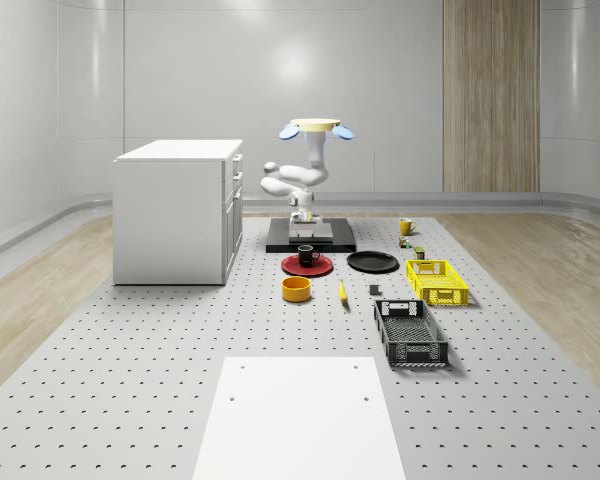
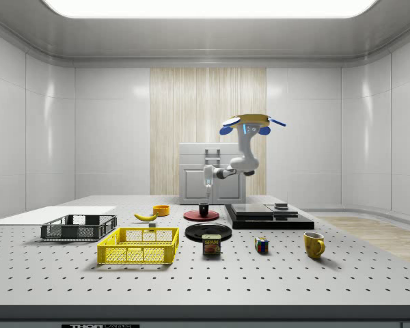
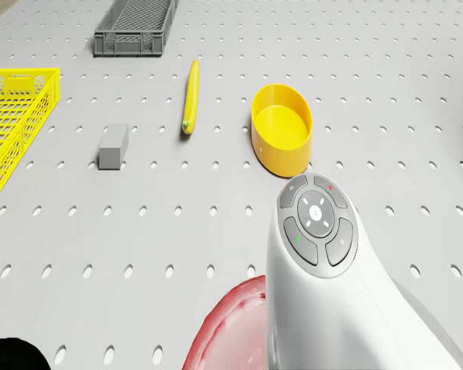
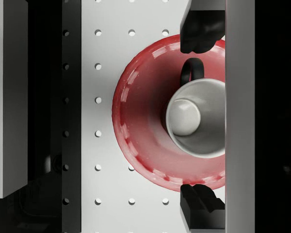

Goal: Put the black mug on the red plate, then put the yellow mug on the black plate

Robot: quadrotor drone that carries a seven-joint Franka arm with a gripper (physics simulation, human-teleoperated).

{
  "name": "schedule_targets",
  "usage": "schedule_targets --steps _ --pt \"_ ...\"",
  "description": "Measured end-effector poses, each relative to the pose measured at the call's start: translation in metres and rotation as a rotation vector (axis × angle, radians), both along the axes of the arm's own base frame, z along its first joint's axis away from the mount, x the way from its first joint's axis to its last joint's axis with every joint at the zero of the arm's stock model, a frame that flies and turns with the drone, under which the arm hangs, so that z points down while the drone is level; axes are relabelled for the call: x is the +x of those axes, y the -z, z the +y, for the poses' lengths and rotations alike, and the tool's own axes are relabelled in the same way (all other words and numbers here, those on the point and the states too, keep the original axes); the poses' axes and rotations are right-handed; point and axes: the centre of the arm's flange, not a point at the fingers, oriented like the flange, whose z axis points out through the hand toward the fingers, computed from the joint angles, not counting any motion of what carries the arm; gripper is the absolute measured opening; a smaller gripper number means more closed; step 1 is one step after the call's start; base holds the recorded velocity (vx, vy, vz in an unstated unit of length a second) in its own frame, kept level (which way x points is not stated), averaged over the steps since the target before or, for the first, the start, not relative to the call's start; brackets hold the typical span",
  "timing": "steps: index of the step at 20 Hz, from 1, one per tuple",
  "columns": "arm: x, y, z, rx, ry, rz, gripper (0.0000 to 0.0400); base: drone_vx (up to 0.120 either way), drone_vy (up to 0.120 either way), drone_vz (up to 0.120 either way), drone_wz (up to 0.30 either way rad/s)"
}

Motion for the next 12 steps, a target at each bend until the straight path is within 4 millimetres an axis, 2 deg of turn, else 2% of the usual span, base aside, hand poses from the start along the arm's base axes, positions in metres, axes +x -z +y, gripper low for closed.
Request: schedule_targets --steps 12 --pt "0.0 0.0006 0.0 0.0 0.0 0.0 0.04 -0.12 0.12 0.0 0.0"
